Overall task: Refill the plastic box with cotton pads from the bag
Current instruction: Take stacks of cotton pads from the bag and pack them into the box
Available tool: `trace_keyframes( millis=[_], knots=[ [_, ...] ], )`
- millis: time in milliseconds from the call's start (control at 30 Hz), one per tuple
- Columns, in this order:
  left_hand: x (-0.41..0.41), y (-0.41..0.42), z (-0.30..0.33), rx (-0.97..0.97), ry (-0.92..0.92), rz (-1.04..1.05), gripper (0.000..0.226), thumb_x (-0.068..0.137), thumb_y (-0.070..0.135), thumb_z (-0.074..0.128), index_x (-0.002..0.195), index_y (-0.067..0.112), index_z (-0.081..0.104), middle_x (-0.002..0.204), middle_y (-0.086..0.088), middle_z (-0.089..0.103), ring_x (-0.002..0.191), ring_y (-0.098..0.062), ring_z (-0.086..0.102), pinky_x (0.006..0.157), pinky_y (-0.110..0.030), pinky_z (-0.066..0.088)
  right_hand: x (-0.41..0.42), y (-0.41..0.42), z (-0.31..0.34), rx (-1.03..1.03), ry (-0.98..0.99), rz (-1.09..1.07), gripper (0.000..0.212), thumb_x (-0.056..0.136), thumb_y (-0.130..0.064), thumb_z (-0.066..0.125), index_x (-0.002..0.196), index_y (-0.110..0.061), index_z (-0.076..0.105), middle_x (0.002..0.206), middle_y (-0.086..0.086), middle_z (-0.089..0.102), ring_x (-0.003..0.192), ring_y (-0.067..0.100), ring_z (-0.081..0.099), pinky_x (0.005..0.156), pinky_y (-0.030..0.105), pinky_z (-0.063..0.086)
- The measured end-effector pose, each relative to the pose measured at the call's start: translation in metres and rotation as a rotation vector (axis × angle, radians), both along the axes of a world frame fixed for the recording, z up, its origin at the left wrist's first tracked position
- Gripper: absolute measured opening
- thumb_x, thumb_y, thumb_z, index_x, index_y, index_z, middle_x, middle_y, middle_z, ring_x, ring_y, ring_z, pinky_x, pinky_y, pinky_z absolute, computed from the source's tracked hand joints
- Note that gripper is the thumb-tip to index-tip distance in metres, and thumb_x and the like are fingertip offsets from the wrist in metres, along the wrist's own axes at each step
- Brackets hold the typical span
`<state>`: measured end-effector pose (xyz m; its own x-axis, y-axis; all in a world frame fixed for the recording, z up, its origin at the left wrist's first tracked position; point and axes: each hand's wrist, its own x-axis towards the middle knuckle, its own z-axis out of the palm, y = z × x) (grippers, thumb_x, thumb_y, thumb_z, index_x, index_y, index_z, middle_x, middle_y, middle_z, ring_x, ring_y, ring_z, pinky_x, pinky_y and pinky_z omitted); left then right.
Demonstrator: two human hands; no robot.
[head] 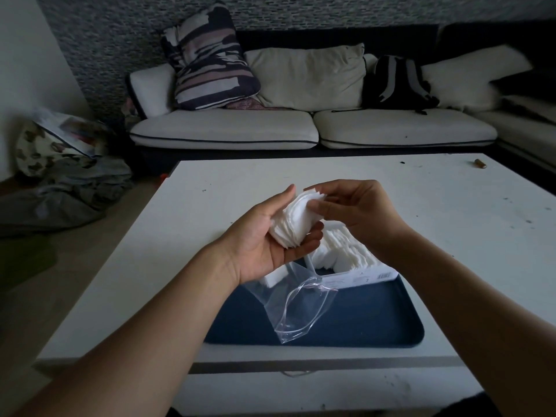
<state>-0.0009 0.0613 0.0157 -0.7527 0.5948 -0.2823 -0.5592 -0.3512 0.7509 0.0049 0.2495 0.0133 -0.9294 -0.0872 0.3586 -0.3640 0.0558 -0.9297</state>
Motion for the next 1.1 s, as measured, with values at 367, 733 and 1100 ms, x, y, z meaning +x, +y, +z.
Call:
trace_keyframes(
  millis=[367, 733, 1100],
  knots=[
    [0.002, -0.003, 0.006, 0.047, -0.054, 0.035, 0.051, 0.085, 0.036, 0.069, 0.120, 0.000, 0.066, 0.109, -0.024, 0.065, 0.083, -0.026, 0.067, 0.072, -0.034, 0.062, 0.000, 0.002, 0.009, -0.106, -0.010, 0.006, 0.012, 0.082, -0.006, 0.072, 0.093, -0.005, 0.074, 0.090, 0.009, 0.076, 0.085, 0.021, 0.073, 0.078, 0.030, 0.060],
    [0.009, -0.001, 0.006, 0.007, 0.033, -0.121, 0.056, 0.088, 0.045, 0.063, 0.127, 0.005, 0.063, 0.114, -0.028, 0.065, 0.090, -0.032, 0.071, 0.079, -0.042, 0.063, 0.003, -0.001, 0.006, -0.039, -0.055, 0.062, 0.022, 0.070, -0.011, 0.077, 0.090, -0.002, 0.075, 0.089, 0.012, 0.077, 0.083, 0.024, 0.073, 0.076, 0.035, 0.062],
    [0.010, -0.001, 0.006, 0.001, 0.034, -0.167, 0.050, 0.090, 0.050, 0.056, 0.124, 0.014, 0.065, 0.104, -0.024, 0.070, 0.074, -0.025, 0.070, 0.075, -0.036, 0.062, 0.003, 0.002, 0.008, -0.033, -0.058, 0.059, 0.019, 0.070, -0.009, 0.077, 0.088, -0.004, 0.076, 0.085, 0.007, 0.078, 0.080, 0.021, 0.074, 0.070, 0.032, 0.062]
  ],
)
